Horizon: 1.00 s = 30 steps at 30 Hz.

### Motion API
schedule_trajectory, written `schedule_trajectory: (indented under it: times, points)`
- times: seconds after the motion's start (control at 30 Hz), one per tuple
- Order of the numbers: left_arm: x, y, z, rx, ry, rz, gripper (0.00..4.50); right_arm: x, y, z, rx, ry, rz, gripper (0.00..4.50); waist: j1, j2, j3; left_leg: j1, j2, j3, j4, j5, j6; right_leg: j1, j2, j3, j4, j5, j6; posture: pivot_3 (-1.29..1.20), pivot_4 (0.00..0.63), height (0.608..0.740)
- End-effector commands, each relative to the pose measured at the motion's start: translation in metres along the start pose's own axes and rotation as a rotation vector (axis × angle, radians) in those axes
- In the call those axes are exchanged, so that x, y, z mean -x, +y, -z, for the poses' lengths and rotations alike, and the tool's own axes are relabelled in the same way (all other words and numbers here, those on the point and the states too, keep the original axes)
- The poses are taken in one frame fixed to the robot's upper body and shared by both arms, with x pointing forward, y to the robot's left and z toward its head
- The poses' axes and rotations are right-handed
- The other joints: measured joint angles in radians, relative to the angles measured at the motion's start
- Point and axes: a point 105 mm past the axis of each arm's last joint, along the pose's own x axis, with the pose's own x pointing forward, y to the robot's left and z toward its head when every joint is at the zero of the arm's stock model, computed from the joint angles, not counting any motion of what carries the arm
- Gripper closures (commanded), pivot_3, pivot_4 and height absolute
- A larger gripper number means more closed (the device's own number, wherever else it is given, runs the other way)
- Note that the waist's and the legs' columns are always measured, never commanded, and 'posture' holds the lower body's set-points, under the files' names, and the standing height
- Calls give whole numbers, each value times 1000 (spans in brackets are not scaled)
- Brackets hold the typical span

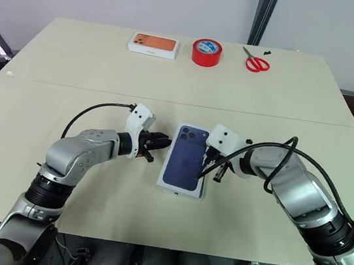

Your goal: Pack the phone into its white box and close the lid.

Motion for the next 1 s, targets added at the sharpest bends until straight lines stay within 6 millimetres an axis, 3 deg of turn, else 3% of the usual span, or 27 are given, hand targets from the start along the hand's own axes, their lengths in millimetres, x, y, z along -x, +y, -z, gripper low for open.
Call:
schedule_trajectory:
  times: [0.03, 1.0]
  points:
    - [-1, -12, -14, -43, -49, 53, 3380, 6, -7, -15, 30, -55, 38, 4453, -1, 0, 0, 0, 0, 0, 0, 0, 0, 0, 0, 0, 0, 0, 0, 0, 150, 733]
    - [6, -11, -4, -40, -10, 49, 3380, 6, 0, -11, 38, -42, 7, 4453, -1, 0, 0, 0, 0, 0, 0, 0, 0, 0, 0, 0, 0, 0, 0, 0, 150, 733]
